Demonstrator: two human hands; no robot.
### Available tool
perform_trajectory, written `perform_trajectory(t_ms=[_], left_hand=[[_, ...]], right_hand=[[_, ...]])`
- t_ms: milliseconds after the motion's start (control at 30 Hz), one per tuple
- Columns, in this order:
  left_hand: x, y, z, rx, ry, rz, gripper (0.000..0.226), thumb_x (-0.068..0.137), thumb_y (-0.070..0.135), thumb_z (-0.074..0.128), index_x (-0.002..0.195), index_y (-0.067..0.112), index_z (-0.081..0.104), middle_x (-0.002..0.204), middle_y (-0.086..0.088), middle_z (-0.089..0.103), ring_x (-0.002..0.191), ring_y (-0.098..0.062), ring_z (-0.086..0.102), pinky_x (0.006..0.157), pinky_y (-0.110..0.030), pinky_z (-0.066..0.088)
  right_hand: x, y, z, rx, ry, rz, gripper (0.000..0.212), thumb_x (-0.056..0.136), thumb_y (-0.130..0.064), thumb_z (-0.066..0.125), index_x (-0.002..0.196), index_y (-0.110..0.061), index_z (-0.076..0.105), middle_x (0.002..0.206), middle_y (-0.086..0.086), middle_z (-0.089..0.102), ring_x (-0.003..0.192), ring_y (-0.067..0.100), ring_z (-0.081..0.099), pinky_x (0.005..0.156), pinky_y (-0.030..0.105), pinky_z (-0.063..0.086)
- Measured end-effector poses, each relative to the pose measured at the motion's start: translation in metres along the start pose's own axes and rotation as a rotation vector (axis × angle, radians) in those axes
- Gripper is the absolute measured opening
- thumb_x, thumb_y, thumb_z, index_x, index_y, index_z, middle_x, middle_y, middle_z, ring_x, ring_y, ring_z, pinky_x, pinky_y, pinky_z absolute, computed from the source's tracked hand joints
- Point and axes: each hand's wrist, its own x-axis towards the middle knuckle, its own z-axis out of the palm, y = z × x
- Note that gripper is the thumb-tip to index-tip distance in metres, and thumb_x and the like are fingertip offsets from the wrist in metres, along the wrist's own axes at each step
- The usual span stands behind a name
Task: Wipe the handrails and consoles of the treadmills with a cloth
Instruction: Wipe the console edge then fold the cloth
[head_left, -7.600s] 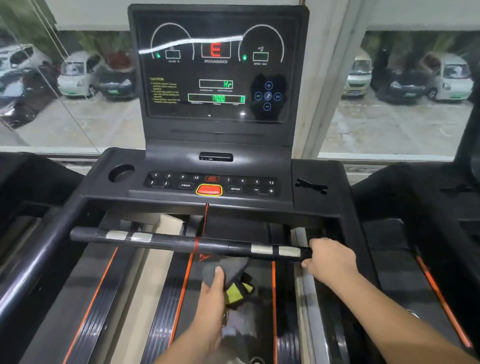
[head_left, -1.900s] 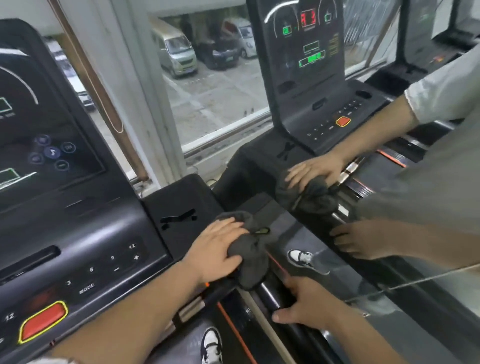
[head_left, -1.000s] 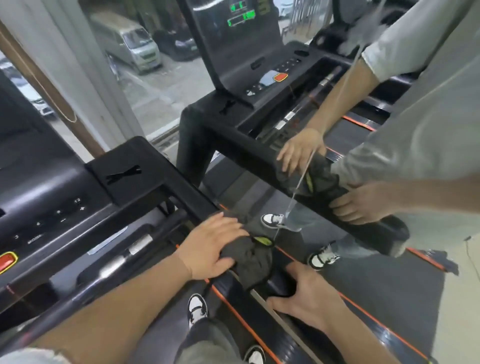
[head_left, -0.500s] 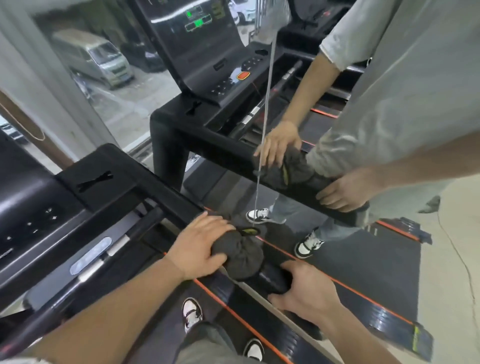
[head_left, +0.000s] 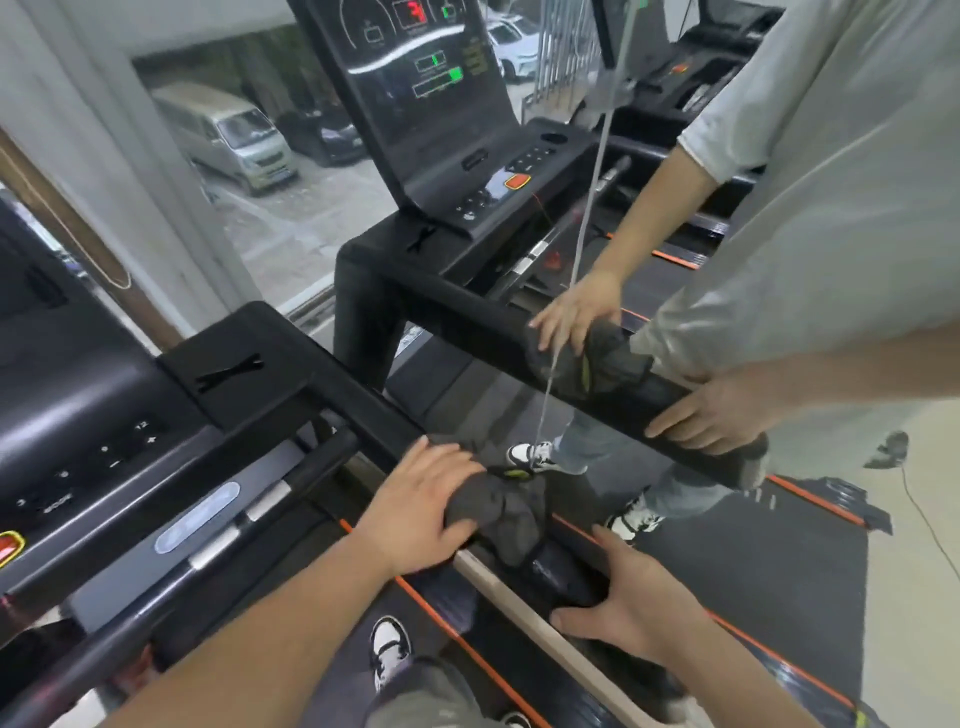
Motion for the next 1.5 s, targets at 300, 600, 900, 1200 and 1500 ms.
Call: perform_trajectory(t_ms=[300, 600, 900, 1200, 1500], left_hand=[[-0.031, 0.047, 0.015, -0.292, 0.179, -0.225, 0.066, 0.075, 0.04, 0.063, 0.138, 0.023, 0.056, 0.152, 0.006, 0.05, 0.155, -0.02, 0.026, 0.126, -0.054, 0.018], [0.036, -0.09, -0.027, -0.099, 0.085, -0.334, 0.065, 0.076, 0.052, 0.053, 0.131, 0.02, 0.064, 0.129, -0.002, 0.066, 0.132, -0.025, 0.054, 0.127, -0.04, 0.015], [0.021, -0.089, -0.033, -0.187, -0.011, 0.036, 0.064, 0.065, 0.046, 0.068, 0.126, 0.027, 0.066, 0.127, 0.01, 0.066, 0.131, -0.013, 0.053, 0.124, -0.039, 0.025], [0.103, -0.075, -0.053, 0.092, -0.465, -0.191, 0.055, 0.079, 0.067, 0.045, 0.114, 0.027, 0.062, 0.114, -0.002, 0.068, 0.115, -0.027, 0.056, 0.101, -0.041, 0.042], [0.053, -0.093, -0.041, -0.031, -0.134, -0.028, 0.061, 0.074, 0.063, 0.057, 0.125, 0.03, 0.066, 0.116, 0.008, 0.07, 0.116, -0.021, 0.061, 0.112, -0.04, 0.036]], right_hand=[[0.04, -0.043, 0.003, 0.145, -0.039, -0.12, 0.077, 0.059, -0.059, 0.087, 0.126, -0.034, 0.06, 0.116, -0.017, 0.07, 0.109, -0.001, 0.065, 0.099, 0.027, 0.052], [0.09, -0.093, 0.013, -0.04, -0.086, -0.106, 0.085, 0.054, -0.076, 0.077, 0.125, -0.032, 0.06, 0.114, -0.013, 0.067, 0.104, 0.007, 0.064, 0.089, 0.023, 0.052], [0.112, -0.131, 0.022, -0.235, -0.029, -0.027, 0.073, 0.058, -0.066, 0.075, 0.117, -0.024, 0.062, 0.114, -0.003, 0.067, 0.108, 0.018, 0.064, 0.086, 0.03, 0.053], [0.103, -0.141, 0.023, -0.176, 0.039, 0.073, 0.067, 0.055, -0.063, 0.077, 0.114, -0.032, 0.068, 0.106, -0.011, 0.069, 0.1, 0.014, 0.066, 0.074, 0.026, 0.047], [0.067, -0.087, -0.01, 0.141, -0.122, 0.056, 0.032, 0.072, -0.059, 0.08, 0.096, -0.041, 0.068, 0.098, -0.018, 0.074, 0.093, -0.003, 0.067, 0.091, 0.024, 0.054]])
